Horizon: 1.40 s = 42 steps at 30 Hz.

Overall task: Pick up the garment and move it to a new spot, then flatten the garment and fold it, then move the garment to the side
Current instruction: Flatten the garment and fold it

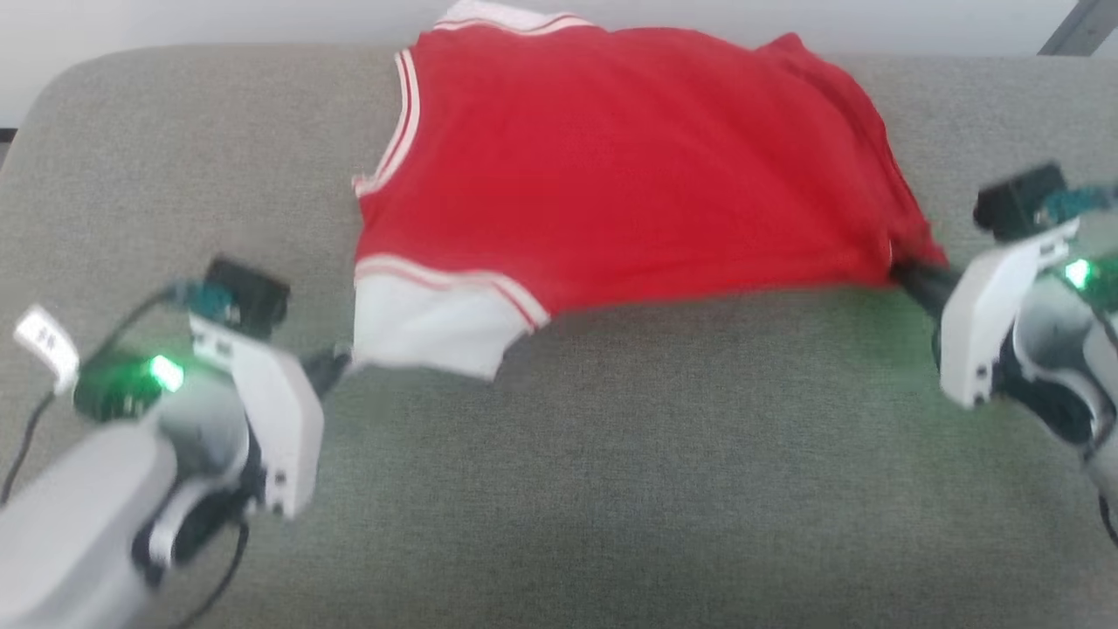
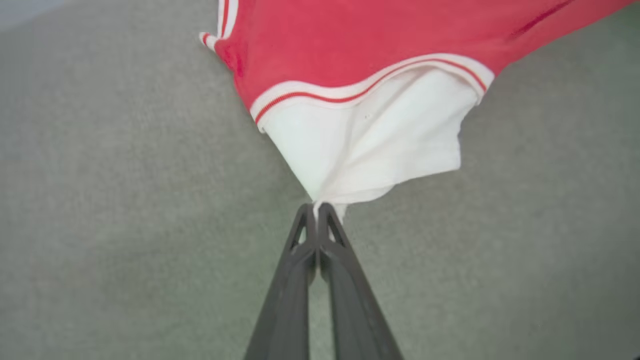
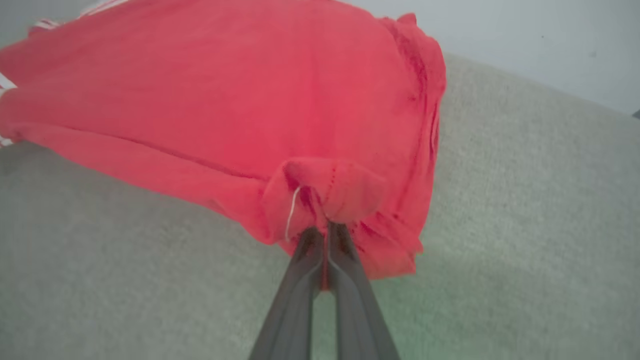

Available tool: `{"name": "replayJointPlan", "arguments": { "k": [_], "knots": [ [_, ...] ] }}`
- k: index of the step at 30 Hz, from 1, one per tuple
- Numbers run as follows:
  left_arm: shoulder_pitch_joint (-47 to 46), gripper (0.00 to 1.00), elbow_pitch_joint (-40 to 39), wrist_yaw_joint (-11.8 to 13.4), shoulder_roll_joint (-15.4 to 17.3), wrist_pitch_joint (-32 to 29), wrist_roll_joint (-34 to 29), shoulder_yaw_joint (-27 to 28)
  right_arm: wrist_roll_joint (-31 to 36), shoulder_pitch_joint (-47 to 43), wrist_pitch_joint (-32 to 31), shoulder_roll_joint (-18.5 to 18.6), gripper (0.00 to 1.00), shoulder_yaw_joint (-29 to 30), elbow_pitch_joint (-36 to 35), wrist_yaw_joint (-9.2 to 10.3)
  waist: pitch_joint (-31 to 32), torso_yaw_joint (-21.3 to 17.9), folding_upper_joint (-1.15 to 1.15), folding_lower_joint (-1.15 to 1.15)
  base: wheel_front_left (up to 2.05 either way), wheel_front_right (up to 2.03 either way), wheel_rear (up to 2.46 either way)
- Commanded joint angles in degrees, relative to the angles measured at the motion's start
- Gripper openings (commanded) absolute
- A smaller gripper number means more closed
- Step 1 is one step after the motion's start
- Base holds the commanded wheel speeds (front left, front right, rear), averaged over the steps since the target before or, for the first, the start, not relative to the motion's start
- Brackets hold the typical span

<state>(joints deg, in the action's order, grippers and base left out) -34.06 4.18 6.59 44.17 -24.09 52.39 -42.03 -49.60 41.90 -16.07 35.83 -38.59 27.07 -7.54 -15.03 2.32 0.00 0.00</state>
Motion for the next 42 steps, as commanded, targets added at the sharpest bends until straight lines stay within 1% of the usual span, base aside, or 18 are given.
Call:
{"name": "replayJointPlan", "arguments": {
  "k": [1, 4, 7, 11, 16, 21, 26, 28, 30, 33, 36, 38, 40, 42],
  "knots": [
    [2.3, 0.00, -2.2, 1.7, 1.4, -0.4, 0.4, 0.4, -0.6, -2.0, -0.6, 0.5, 0.00, 0.1, -1.0, 0.10, 0.2, -0.1, 0.00, 0.00, 0.00, 0.00, 0.00],
    [8.3, 0.00, -9.6, 6.2, 4.0, -1.4, 2.0, 0.6, -1.4, -6.2, -2.3, 2.1, 0.00, 0.7, -4.2, 0.10, 0.6, -0.3, 0.00, 0.00, 0.00, 0.00, 0.00],
    [13.1, 0.00, -14.7, 9.6, 6.1, -1.5, 3.0, 0.5, -1.9, -10.4, -3.9, 3.8, 0.00, 1.5, -7.4, 0.10, 1.0, -0.4, 0.00, 0.00, 0.00, 0.00, 0.00],
    [18.7, 0.00, -18.9, 12.7, 7.7, -1.1, 4.6, 0.5, -3.1, -16.3, -6.8, 5.2, 0.00, 2.9, -11.8, 0.10, 1.4, -0.7, 0.00, 0.00, 0.00, 0.00, 0.00],
    [24.6, 0.00, -22.2, 16.0, 8.9, -0.7, 6.9, 0.0, -3.8, -23.6, -10.2, 7.2, 0.00, 5.2, -17.4, 0.10, 1.5, -1.0, 0.00, 0.00, 0.00, 0.00, 0.00],
    [28.4, 0.00, -24.7, 18.0, 9.9, -1.6, 8.5, -0.5, -4.4, -30.2, -13.6, 8.2, 0.00, 8.2, -22.1, 0.10, 1.4, -1.3, 0.00, 0.00, 0.00, 0.00, 0.00],
    [29.3, 0.00, -27.1, 19.8, 11.5, -2.3, 9.4, 0.5, -4.8, -34.4, -17.1, 8.8, 0.00, 11.4, -27.1, 0.09, 1.0, -1.5, 0.00, 0.00, 0.00, 0.00, 0.00],
    [28.5, 0.00, -28.2, 20.7, 12.8, -2.1, 8.5, 1.4, -4.5, -35.1, -17.5, 8.4, 0.00, 13.4, -28.9, 0.09, 0.8, -1.6, 0.00, 0.00, 0.00, 0.00, 0.00],
    [27.8, 0.00, -29.0, 21.0, 13.3, -2.0, 8.0, 1.9, -4.0, -35.3, -17.5, 8.1, 0.00, 14.5, -29.8, 0.09, 0.7, -1.6, 0.00, 0.00, 0.00, 0.00, 0.00],
    [25.3, 0.00, -30.5, 21.3, 15.3, -1.9, 5.7, 3.3, -2.2, -35.0, -17.3, 6.9, 0.00, 17.4, -31.3, 0.10, 0.5, -1.8, 0.00, 0.00, 0.00, 0.00, 0.00],
    [21.3, 0.00, -31.4, 20.6, 17.3, -2.8, 3.6, 4.7, 0.0, -33.0, -17.4, 5.1, 0.00, 20.0, -32.3, 0.10, 0.2, -2.1, 0.00, 0.00, 0.00, 0.00, 0.00],
    [18.1, 0.00, -31.1, 19.5, 18.5, -4.1, 1.6, 5.2, 1.6, -31.4, -17.6, 4.1, 0.00, 21.3, -32.5, 0.10, -0.2, -2.2, 0.00, 0.00, 0.00, 0.00, 0.00],
    [14.5, 0.00, -30.0, 17.8, 18.9, -5.4, 0.5, 5.6, 2.8, -29.1, -18.1, 3.3, 0.00, 21.7, -32.8, 0.10, -0.6, -2.4, 0.00, 0.00, 0.00, 0.00, 0.00],
    [10.5, 0.00, -28.1, 15.4, 17.9, -6.2, -0.6, 5.9, 3.9, -26.3, -18.4, 2.4, 0.00, 22.0, -32.4, 0.10, -1.3, -2.6, 0.00, 0.00, 0.00, 0.00, 0.00]
  ]
}}
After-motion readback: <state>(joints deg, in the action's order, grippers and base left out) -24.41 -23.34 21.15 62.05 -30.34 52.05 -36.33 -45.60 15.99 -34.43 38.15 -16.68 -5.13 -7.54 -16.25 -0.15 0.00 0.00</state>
